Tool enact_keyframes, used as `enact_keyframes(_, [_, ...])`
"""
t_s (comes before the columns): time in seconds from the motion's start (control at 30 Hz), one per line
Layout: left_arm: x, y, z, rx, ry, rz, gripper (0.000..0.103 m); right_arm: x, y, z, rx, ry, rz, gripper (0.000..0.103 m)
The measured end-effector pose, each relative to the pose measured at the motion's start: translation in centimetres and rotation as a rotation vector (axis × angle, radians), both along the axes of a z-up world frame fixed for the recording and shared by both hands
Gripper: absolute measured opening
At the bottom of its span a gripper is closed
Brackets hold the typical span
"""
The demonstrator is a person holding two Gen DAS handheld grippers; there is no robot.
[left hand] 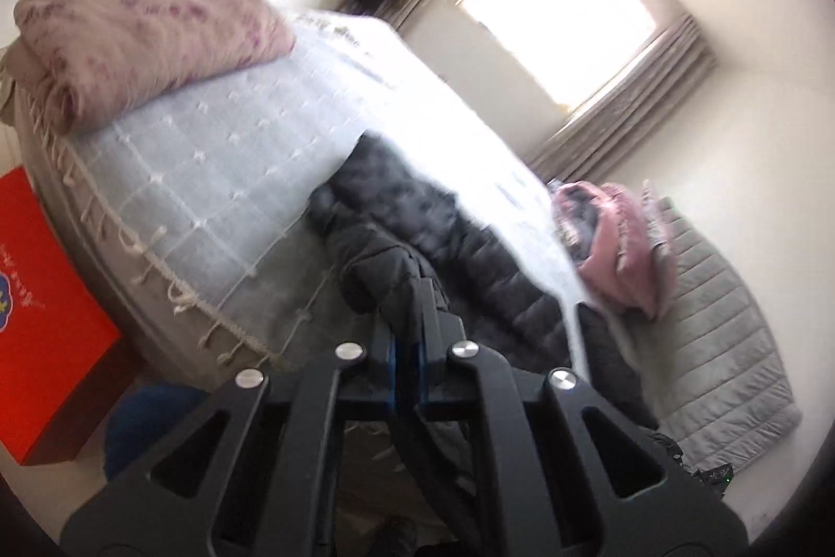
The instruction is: Fold large clothes
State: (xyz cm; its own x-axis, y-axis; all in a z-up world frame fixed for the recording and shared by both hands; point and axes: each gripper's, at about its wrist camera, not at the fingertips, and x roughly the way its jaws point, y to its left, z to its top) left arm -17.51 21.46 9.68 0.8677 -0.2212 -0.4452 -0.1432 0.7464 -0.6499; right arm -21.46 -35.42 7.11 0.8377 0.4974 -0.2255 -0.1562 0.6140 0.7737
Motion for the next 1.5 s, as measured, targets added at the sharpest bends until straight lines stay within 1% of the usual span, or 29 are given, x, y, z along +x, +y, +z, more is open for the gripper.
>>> enact_keyframes(0.1, [-1.0, 0.2, 2.6, 0.015, -0.062, 0.004, 0.007, -0.3, -0.2, 3.6, -0.017, -0.092, -0.015, 0.002])
enact_keyframes(0.23, [1.7, 0.6, 5.5, 0.053, -0.087, 0.013, 0.007, 3.7, -0.3, 7.4, -0.050, -0.154, -0.009, 0.002])
enact_keyframes(0.37, [7.6, 0.6, 7.6, 0.079, -0.072, 0.021, 0.007, 10.7, 0.0, 9.6, -0.081, -0.145, -0.013, 0.002])
enact_keyframes(0.43, [12.8, 0.6, 8.2, 0.100, -0.032, 0.045, 0.007, 15.2, 0.3, 9.9, -0.102, -0.114, -0.027, 0.002])
enact_keyframes(0.47, [15.1, 0.6, 8.0, 0.116, -0.014, 0.052, 0.008, 18.5, 0.2, 9.7, -0.130, -0.079, -0.075, 0.002])
enact_keyframes(0.53, [22.3, -0.1, 7.3, 0.204, 0.045, 0.021, 0.011, 24.2, -0.3, 8.0, -0.153, -0.014, -0.125, 0.003])
enact_keyframes(0.57, [25.6, 0.0, 6.1, 0.225, 0.102, -0.003, 0.018, 27.5, -0.6, 6.5, -0.167, 0.050, -0.159, 0.004])
enact_keyframes(0.6, [28.6, 0.2, 4.7, 0.215, 0.171, -0.022, 0.029, 30.1, -0.9, 4.4, -0.173, 0.125, -0.193, 0.007])
enact_keyframes(0.63, [30.1, 0.4, 3.4, 0.196, 0.215, -0.029, 0.036, 32.5, -1.3, 1.9, -0.179, 0.230, -0.224, 0.011])
enact_keyframes(0.67, [31.7, 1.0, 1.9, 0.152, 0.262, -0.028, 0.048, 34.4, -1.7, -0.3, -0.190, 0.337, -0.245, 0.012])
enact_keyframes(0.7, [32.5, 1.6, 0.5, 0.097, 0.285, -0.026, 0.057, 35.6, -2.1, -2.5, -0.205, 0.418, -0.253, 0.012])
enact_keyframes(0.73, [32.9, 2.1, -0.5, 0.062, 0.290, -0.025, 0.059, 36.4, -2.5, -4.1, -0.231, 0.459, -0.267, 0.013])
enact_keyframes(0.77, [33.3, 2.5, -1.5, 0.049, 0.285, -0.027, 0.063, 36.8, -2.9, -5.2, -0.291, 0.488, -0.302, 0.015])
enact_keyframes(0.8, [33.6, 2.7, -2.3, 0.060, 0.286, -0.034, 0.069, 37.3, -3.3, -6.1, -0.371, 0.517, -0.327, 0.019])
enact_keyframes(0.83, [34.0, 2.9, -3.1, 0.085, 0.300, -0.043, 0.072, 37.7, -3.9, -6.9, -0.425, 0.538, -0.323, 0.019])
enact_keyframes(0.87, [34.4, 3.0, -3.7, 0.100, 0.320, -0.037, 0.074, 37.6, -4.6, -7.3, -0.438, 0.546, -0.311, 0.019])
enact_keyframes(0.93, [35.2, 3.8, -5.2, 0.103, 0.359, -0.007, 0.074, 38.0, -5.8, -8.1, -0.415, 0.546, -0.296, 0.021])
enact_keyframes(0.97, [35.9, 4.0, -6.2, 0.104, 0.384, -0.016, 0.074, 38.5, -6.2, -8.4, -0.391, 0.536, -0.273, 0.024])
enact_keyframes(1.0, [36.6, 3.8, -7.0, 0.105, 0.399, -0.042, 0.075, 38.6, -5.8, -8.6, -0.374, 0.525, -0.242, 0.035])
enact_keyframes(1.03, [37.2, 3.4, -7.7, 0.108, 0.419, -0.084, 0.076, 39.0, -5.3, -8.9, -0.357, 0.513, -0.192, 0.055])
enact_keyframes(1.1, [38.9, 2.4, -9.8, 0.109, 0.483, -0.180, 0.076, 39.6, -3.5, -9.0, -0.371, 0.487, -0.123, 0.068])
enact_keyframes(1.17, [39.8, 1.9, -11.4, 0.112, 0.531, -0.197, 0.076, 40.9, -1.9, -9.4, -0.451, 0.497, -0.087, 0.068])
enact_keyframes(1.23, [40.2, 2.0, -12.2, 0.116, 0.542, -0.173, 0.076, 41.4, -1.0, -10.2, -0.517, 0.529, -0.090, 0.068])
enact_keyframes(1.27, [40.3, 2.1, -12.3, 0.116, 0.533, -0.168, 0.076, 41.8, -0.9, -10.8, -0.523, 0.533, -0.083, 0.067])
enact_keyframes(1.3, [40.4, 2.0, -12.2, 0.136, 0.524, -0.164, 0.063, 42.2, -0.7, -11.3, -0.512, 0.531, -0.064, 0.057])
enact_keyframes(1.33, [40.6, 1.8, -11.8, 0.180, 0.517, -0.155, 0.047, 42.5, -0.5, -11.6, -0.502, 0.530, -0.044, 0.025])
enact_keyframes(1.37, [40.7, 1.6, -11.4, 0.232, 0.512, -0.140, 0.013, 42.1, -0.4, -11.6, -0.495, 0.530, -0.032, 0.008])
enact_keyframes(1.4, [40.8, 1.3, -10.9, 0.259, 0.497, -0.138, 0.009, 41.9, -0.4, -11.3, -0.490, 0.528, -0.041, 0.006])
enact_keyframes(1.5, [41.1, 0.7, -8.7, 0.326, 0.428, -0.099, 0.007, 42.0, 0.2, -9.1, -0.527, 0.459, -0.107, 0.005])
